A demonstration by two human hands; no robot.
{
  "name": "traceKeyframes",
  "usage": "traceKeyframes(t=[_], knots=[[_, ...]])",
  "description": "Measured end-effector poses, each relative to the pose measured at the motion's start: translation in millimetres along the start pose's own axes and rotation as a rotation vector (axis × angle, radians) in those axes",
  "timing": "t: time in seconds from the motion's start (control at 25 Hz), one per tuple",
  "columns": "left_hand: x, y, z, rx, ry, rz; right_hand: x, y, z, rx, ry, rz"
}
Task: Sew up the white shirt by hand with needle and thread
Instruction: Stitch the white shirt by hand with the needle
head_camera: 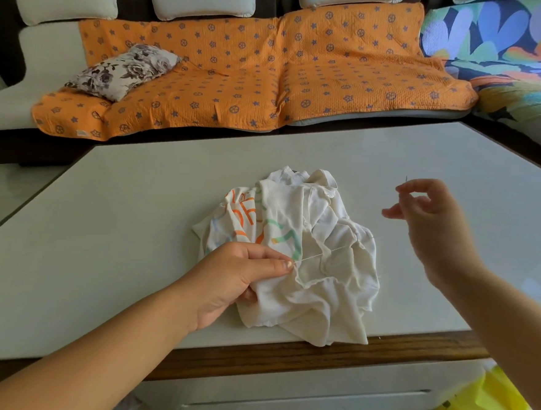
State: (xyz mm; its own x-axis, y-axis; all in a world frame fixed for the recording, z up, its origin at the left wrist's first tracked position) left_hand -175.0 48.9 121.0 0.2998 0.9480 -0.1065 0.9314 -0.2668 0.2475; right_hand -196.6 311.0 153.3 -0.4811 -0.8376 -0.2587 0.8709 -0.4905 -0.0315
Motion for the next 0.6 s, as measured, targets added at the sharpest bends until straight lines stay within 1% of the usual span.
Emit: traceKeyframes(t=[0.12,0.2,0.28,0.36,0.44,0.48,0.52,0.6], knots=[[-1,-1,0,0.003,-0.034,0.0,-2,0,1,-0.102,0.207,-0.025],[0,-2,0,0.01,-0.05,0.005,4,8,5,-0.111,0.271,0.029],[1,-2,-3,0.035,-0.046,-0.003,17,26,16,-0.096,0.179,0.175],[2,-1,-7,0.077,-0.026,-0.03,35,57,28,-0.042,0.066,0.391],[3,0,-11,0.131,-0.017,-0.045,53,92,30,0.031,0.101,0.591],[4,0,-13,0.156,-0.028,-0.045,59,106,26,0.051,0.15,0.645],[4,0,-13,0.174,-0.047,-0.044,62,112,20,0.05,0.191,0.644],[3,0,-14,0.182,-0.107,-0.038,60,107,13,-0.039,0.237,0.541]])
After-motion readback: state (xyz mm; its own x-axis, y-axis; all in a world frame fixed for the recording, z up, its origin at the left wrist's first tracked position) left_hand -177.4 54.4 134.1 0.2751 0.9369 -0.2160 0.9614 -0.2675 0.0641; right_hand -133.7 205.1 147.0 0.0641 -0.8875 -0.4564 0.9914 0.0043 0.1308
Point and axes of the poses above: each hand's wrist, its own y-axis away from the middle knuckle, its own x-axis out of the palm, z = x × y, the point moved 6 cm from there along -y, towards the middle knuckle, and after that the axes turned 6 degrees about x, right-handed, at the moved point
